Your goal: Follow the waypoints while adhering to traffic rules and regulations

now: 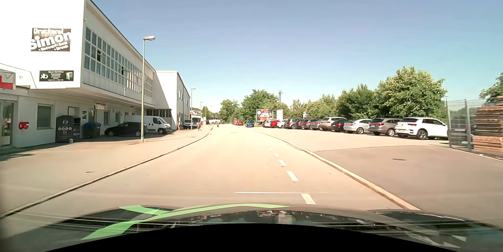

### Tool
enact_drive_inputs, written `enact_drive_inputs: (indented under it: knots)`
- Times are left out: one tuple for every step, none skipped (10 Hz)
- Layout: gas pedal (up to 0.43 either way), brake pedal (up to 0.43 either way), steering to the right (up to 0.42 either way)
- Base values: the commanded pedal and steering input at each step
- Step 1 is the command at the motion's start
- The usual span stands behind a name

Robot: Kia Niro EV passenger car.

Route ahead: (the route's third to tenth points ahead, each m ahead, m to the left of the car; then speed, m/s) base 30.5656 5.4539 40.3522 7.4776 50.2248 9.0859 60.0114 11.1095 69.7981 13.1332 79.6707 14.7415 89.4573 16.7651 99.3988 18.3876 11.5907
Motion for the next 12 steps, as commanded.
enact_drive_inputs:
  knots:
    - [0.118,0.000,-0.028]
    - [0.118,0.000,-0.028]
    - [0.118,0.000,-0.028]
    - [0.118,0.000,-0.028]
    - [0.118,0.000,-0.027]
    - [0.118,0.000,-0.027]
    - [0.118,0.000,-0.027]
    - [0.118,0.000,-0.027]
    - [0.130,0.000,-0.027]
    - [0.130,0.000,-0.027]
    - [0.130,0.000,-0.027]
    - [0.130,0.000,-0.027]
